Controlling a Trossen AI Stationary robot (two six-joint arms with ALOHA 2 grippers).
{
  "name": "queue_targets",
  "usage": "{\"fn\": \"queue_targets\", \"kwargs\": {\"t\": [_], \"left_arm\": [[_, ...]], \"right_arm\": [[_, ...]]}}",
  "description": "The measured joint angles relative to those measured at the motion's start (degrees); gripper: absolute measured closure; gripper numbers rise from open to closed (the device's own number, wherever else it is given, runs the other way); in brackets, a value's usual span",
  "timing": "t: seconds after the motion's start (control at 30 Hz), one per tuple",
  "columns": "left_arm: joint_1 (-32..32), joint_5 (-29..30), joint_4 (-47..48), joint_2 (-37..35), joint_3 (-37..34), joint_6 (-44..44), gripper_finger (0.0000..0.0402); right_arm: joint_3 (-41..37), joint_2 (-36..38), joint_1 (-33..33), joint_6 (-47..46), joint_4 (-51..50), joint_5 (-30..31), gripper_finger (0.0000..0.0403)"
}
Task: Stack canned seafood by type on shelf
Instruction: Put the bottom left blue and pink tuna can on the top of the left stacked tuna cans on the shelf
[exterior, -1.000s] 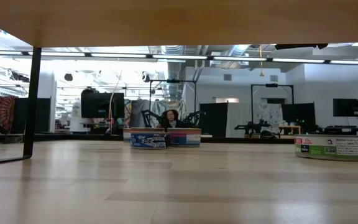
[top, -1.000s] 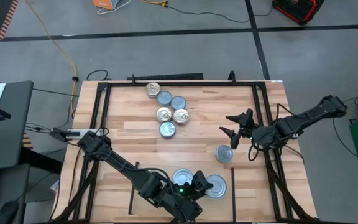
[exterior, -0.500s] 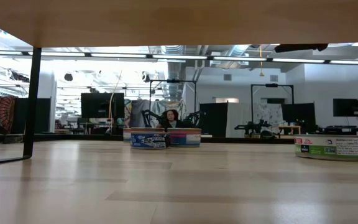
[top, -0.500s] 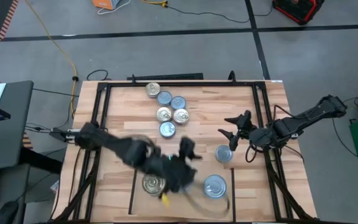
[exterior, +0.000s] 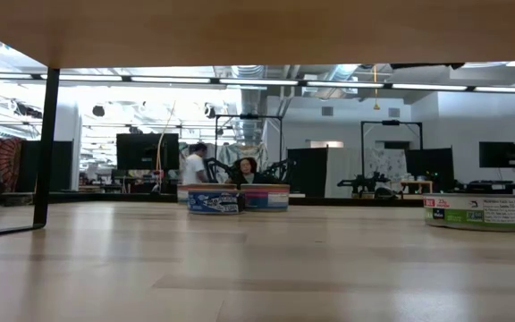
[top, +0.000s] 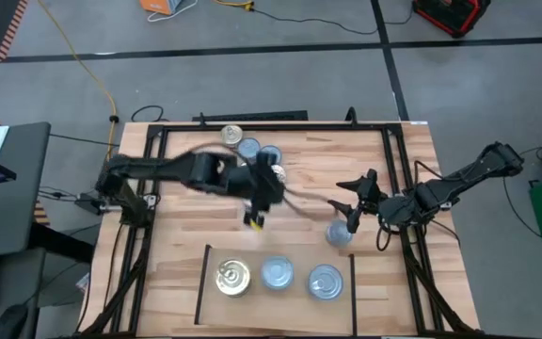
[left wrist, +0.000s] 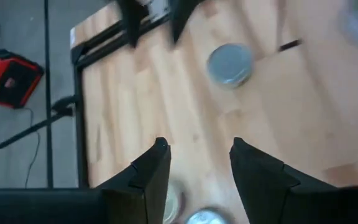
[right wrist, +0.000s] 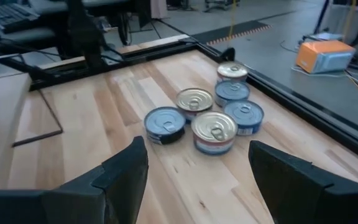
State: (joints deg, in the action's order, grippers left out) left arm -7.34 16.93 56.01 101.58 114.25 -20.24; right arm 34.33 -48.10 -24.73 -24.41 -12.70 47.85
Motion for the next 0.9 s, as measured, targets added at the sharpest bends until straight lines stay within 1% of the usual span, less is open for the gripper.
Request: {"fn": "queue_targets", "kwargs": {"t": [0.07,0.17,0.23,0.37,0.5,0.63,0.8,0.9], "left_arm": [[3.4,-1.7,-4.9,-3.9,-7.5,-1.7,0.0252],[8.7,-6.7,-13.6,-10.6,-19.0,-3.7,0.0260],[12.3,-9.0,-19.0,-15.7,-25.9,-4.8,0.0262],[19.3,-8.7,-28.2,-25.1,-37.5,-5.4,0.0264],[24.9,-8.5,-36.0,-31.4,-46.3,-1.7,0.0264],[29.4,-8.1,-41.4,-34.2,-53.7,1.8,0.0264],[34.2,-3.1,-45.6,-34.0,-61.0,2.1,0.0264],[38.3,-3.8,-47.7,-33.3,-65.0,4.2,0.0264]], "right_arm": [[0.0,0.0,-0.4,0.8,0.7,0.0,0.0101],[0.0,0.0,-0.3,2.4,2.2,0.0,0.0101],[0.0,0.0,0.3,4.1,3.3,0.0,0.0101],[0.0,0.0,2.1,8.1,6.7,0.1,0.0101],[0.0,-0.9,3.5,8.4,7.1,0.1,0.0101],[0.0,-4.2,4.8,9.6,7.2,0.1,0.0101],[0.0,-11.1,8.4,13.0,10.0,0.2,0.0101],[0.0,-14.7,10.6,16.1,12.6,0.1,0.0101]]}}
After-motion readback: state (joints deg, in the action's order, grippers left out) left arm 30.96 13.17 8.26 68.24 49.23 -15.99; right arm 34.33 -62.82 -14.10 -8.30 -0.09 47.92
